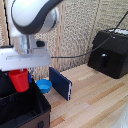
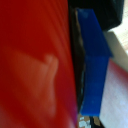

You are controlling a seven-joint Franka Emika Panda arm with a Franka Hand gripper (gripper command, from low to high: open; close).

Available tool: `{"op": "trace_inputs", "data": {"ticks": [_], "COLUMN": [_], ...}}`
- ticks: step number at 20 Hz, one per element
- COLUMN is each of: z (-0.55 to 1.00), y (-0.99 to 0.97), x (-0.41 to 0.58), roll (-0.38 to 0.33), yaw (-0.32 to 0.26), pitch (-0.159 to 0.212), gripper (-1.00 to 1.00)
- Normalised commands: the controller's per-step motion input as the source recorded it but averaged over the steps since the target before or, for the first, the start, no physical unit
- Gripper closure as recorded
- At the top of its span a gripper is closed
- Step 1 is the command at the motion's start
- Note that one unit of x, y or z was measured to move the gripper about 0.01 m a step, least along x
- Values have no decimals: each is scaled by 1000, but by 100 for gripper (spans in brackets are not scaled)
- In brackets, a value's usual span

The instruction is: Please find the red cup among the items before you. Carefully move your gripper towards it and gently hold it. Locate the front section of the organizer in front of you. Transfer the red cup above the front section and let go, placing it within that section.

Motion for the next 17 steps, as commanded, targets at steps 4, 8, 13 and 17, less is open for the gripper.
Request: {"op": "trace_inputs", "data": {"ticks": [4,8,13,17], "z": [-249,81,430,350], "y": [481,-3,-303,-290], "x": [0,251,223,0], "roll": [-35,0,-89,-186], "yaw": [109,103,46,132], "pitch": [3,-52,-55,-87], "gripper": [-100,-100,-100,-100]}}
